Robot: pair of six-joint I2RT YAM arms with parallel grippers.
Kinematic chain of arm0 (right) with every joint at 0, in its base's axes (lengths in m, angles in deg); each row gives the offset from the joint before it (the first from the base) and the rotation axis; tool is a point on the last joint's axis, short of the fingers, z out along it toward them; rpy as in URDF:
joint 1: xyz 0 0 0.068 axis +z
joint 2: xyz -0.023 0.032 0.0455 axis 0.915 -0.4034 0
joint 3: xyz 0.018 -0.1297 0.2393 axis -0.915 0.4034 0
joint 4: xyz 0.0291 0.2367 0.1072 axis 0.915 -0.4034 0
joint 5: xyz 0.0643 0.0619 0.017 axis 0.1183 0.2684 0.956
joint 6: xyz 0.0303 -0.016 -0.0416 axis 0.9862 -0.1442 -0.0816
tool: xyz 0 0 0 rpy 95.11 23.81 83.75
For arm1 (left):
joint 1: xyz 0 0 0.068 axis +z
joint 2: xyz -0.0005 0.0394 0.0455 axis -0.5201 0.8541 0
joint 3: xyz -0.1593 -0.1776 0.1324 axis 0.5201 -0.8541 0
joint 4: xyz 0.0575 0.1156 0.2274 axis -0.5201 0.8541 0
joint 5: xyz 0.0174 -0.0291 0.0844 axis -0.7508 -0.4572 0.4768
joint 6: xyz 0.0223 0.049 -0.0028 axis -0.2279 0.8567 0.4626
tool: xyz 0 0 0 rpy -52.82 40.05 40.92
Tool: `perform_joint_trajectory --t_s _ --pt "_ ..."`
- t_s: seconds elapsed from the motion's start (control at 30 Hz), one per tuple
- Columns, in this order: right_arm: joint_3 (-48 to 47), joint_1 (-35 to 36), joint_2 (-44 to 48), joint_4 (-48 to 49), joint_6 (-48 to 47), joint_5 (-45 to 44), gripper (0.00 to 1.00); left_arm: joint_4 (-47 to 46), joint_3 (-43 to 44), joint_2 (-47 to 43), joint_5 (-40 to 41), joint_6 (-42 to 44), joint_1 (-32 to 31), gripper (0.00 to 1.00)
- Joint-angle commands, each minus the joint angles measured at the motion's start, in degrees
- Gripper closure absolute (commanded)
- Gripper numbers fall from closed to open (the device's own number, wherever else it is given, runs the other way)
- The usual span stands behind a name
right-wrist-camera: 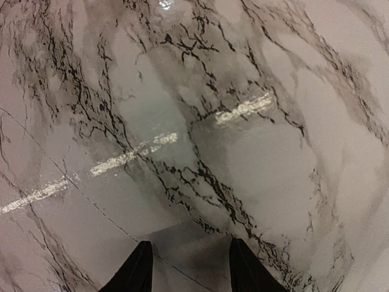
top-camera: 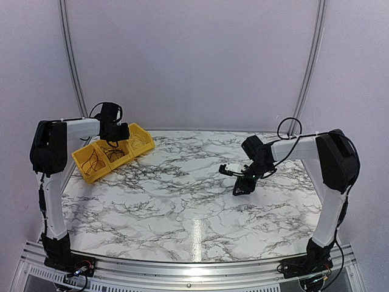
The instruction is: Untangle the cables
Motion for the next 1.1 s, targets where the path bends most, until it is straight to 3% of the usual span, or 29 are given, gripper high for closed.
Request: perform_joint_trajectory --t_s 0.0,0.33,0.43,0.47,0.5,0.53,0.6,0.67,0.7,0.77,0.8,1.07 --pt "0.0 0.8 0.1 -3.0 -0.3 -1.0 0.56 2.1 1.4 -3.7 4.0 2.1 0.2 0.62" --pt "0.2 -0.2 5.0 -0.6 1.2 -0.9 0.57 2.0 -2.8 -14.5 2.1 -0.3 -0.7 0.54" --pt "0.1 -2.8 9.6 2.0 4.0 0.5 0.56 1.6 -6.8 -18.7 0.3 -1.3 -2.5 0.41" --pt "0.2 -4.0 11.6 3.5 5.6 0.5 0.56 1.4 -8.3 -20.0 -0.6 -1.1 -3.5 0.33" --pt "0.5 -5.0 14.2 5.3 7.5 0.0 0.56 1.3 -9.7 -21.0 -0.9 -0.7 -4.5 0.11" --pt "0.7 -6.4 16.8 6.9 9.3 -0.4 0.56 1.3 -11.0 -22.4 -2.4 -0.3 -5.6 0.02" --pt "1.4 -8.6 22.6 10.4 12.2 -1.3 0.56 1.1 -13.8 -25.6 -1.6 1.2 -8.2 0.01" --pt "1.8 -10.8 27.2 13.4 14.8 -2.8 0.48 1.0 -16.2 -29.3 1.4 3.0 -11.1 0.01" --pt "2.0 -11.8 29.0 14.8 16.5 -3.8 0.37 0.9 -17.2 -31.2 2.0 4.1 -12.7 0.01" --pt "2.1 -13.7 32.0 17.0 19.5 -4.5 0.06 0.9 -18.6 -35.1 2.8 6.1 -15.4 0.01" --pt "1.5 -14.3 32.9 17.1 20.4 -4.2 0.02 1.0 -19.4 -37.0 3.0 6.8 -16.3 0.01" --pt "1.8 -14.5 41.3 23.6 28.1 -9.6 0.01 -0.3 -28.5 -52.6 6.0 7.3 -18.5 0.01"
